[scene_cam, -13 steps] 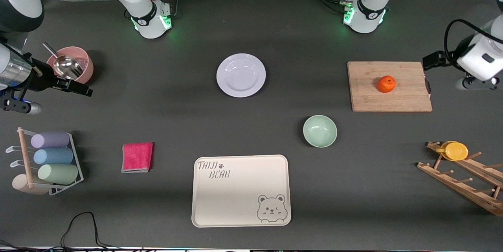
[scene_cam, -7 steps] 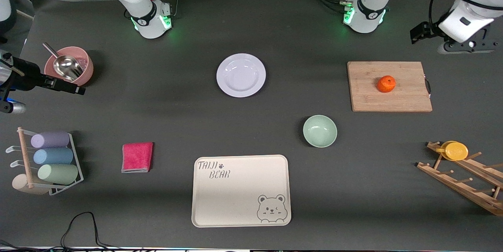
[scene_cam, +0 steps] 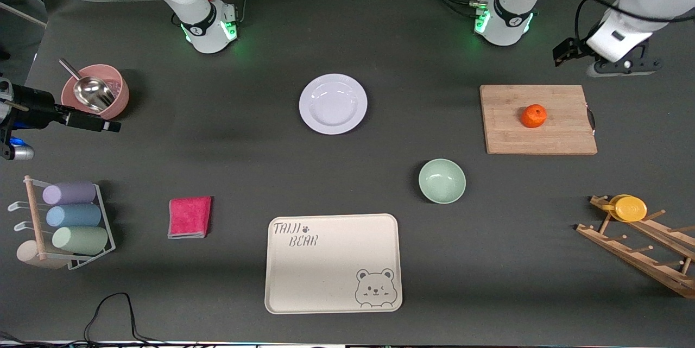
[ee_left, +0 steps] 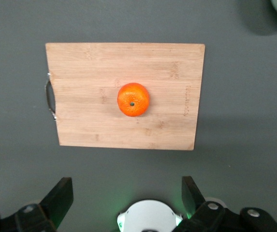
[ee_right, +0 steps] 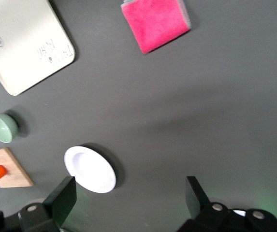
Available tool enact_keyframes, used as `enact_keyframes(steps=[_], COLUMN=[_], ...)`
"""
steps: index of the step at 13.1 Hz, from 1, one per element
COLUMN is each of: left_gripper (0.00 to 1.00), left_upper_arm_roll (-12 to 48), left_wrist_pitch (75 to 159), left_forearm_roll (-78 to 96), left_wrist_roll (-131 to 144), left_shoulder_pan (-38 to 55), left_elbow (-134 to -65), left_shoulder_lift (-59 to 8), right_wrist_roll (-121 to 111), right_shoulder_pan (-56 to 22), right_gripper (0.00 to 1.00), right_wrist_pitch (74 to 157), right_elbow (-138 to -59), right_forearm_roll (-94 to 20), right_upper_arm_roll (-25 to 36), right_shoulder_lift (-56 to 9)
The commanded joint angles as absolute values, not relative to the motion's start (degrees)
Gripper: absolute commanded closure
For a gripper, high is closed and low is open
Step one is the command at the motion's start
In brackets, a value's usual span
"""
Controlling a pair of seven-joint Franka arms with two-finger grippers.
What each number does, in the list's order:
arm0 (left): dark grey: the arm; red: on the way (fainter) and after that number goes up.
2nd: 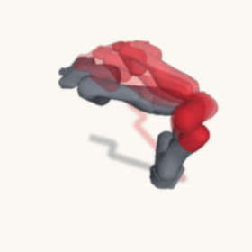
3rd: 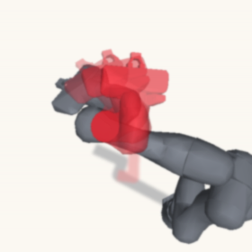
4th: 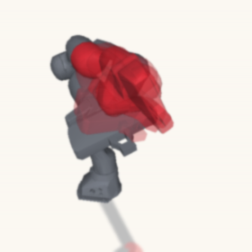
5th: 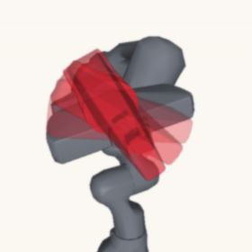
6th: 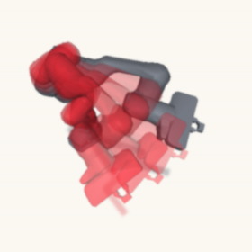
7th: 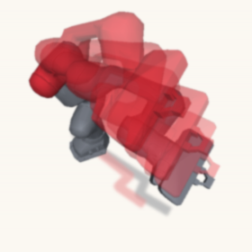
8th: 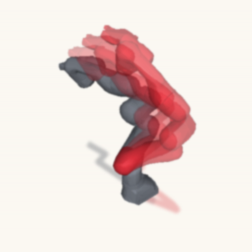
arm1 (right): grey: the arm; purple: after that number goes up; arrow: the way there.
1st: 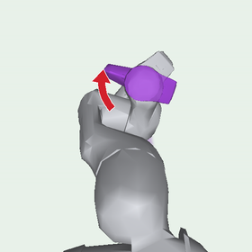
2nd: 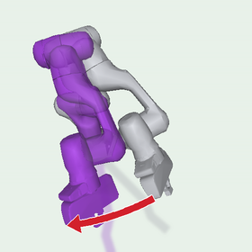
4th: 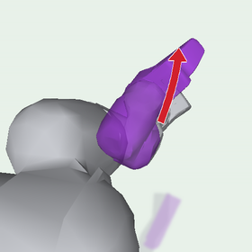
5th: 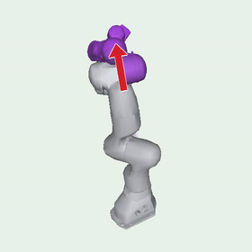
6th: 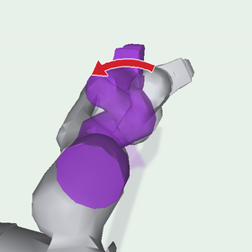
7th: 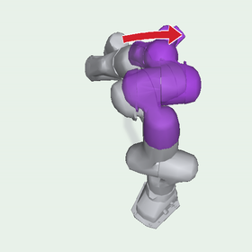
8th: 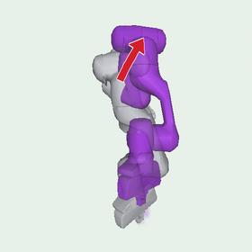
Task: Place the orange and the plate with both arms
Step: 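Lower the left gripper and grasp the orange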
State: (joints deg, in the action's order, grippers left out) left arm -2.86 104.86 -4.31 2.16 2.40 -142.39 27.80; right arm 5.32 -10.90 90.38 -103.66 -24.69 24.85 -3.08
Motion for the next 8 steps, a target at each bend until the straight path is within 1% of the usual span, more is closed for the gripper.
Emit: enact_keyframes(steps=[1,3,6,8], left_gripper=[0.0,0.0,0.0,0.0], left_upper_arm_roll=[-2.5,-2.6,-2.7,-2.6], left_wrist_pitch=[111.9,116.6,125.1,127.5], left_forearm_roll=[-4.8,-5.7,-5.8,-5.8], left_wrist_roll=[2.3,2.3,2.7,5.1], left_shoulder_pan=[0.4,0.2,0.0,0.1], left_elbow=[-148.3,-150.4,-153.5,-153.6], left_shoulder_lift=[26.5,22.9,17.4,13.3], right_wrist_roll=[4.0,4.1,4.0,3.8], right_shoulder_pan=[-12.0,-12.6,-12.6,-12.7], right_gripper=[0.0,0.0,0.0,0.0], right_wrist_pitch=[94.1,94.0,95.3,95.5], right_elbow=[-107.4,-107.4,-107.6,-107.7], right_forearm_roll=[-27.2,-27.5,-30.9,-31.3], right_upper_arm_roll=[25.2,25.1,25.2,25.0], right_shoulder_lift=[-2.6,-2.4,-3.1,-2.9])
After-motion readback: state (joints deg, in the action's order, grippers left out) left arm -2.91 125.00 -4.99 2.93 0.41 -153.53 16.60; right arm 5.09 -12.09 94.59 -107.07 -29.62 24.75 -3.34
